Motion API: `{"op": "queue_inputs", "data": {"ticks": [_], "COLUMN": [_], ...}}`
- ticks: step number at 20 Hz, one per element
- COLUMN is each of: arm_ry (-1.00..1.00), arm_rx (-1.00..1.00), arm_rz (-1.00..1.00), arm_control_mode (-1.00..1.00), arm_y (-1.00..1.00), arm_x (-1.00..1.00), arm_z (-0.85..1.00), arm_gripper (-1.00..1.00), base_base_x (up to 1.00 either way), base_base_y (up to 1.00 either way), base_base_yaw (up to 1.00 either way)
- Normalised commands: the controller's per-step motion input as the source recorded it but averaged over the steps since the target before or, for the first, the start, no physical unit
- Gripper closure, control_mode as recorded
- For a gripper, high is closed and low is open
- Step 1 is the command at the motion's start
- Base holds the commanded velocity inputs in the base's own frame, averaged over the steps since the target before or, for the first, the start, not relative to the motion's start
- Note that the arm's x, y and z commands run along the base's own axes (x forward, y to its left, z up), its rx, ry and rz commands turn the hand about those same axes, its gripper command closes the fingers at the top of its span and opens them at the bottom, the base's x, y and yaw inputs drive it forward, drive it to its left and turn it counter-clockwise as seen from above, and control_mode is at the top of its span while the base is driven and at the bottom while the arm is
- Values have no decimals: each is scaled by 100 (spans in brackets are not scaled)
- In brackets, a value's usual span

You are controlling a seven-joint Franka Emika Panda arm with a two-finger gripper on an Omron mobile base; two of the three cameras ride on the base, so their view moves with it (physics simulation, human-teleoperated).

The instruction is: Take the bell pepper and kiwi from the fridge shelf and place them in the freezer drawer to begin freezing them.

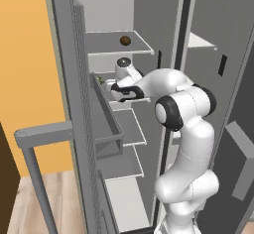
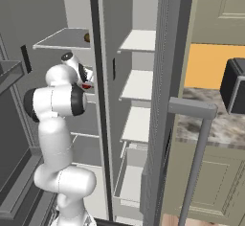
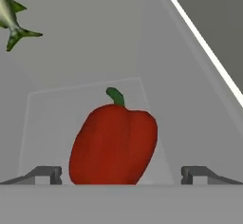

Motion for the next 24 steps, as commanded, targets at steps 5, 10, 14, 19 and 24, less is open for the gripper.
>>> {"op": "queue_inputs", "data": {"ticks": [5, 10, 14, 19, 24], "arm_ry": [0, 0, 0, 0, -3], "arm_rx": [2, 2, 0, 2, 3], "arm_rz": [-2, -1, -2, -1, 0], "arm_control_mode": [-100, -100, -100, -100, -100], "arm_y": [0, 0, 3, 0, 0], "arm_x": [24, 19, 16, 12, -24], "arm_z": [-15, -21, -27, -17, -3], "arm_gripper": [-100, -100, 100, 100, 100], "base_base_x": [0, 0, 0, 0, 0], "base_base_y": [0, 0, 0, 0, 0], "base_base_yaw": [0, 0, 0, 0, 0]}}
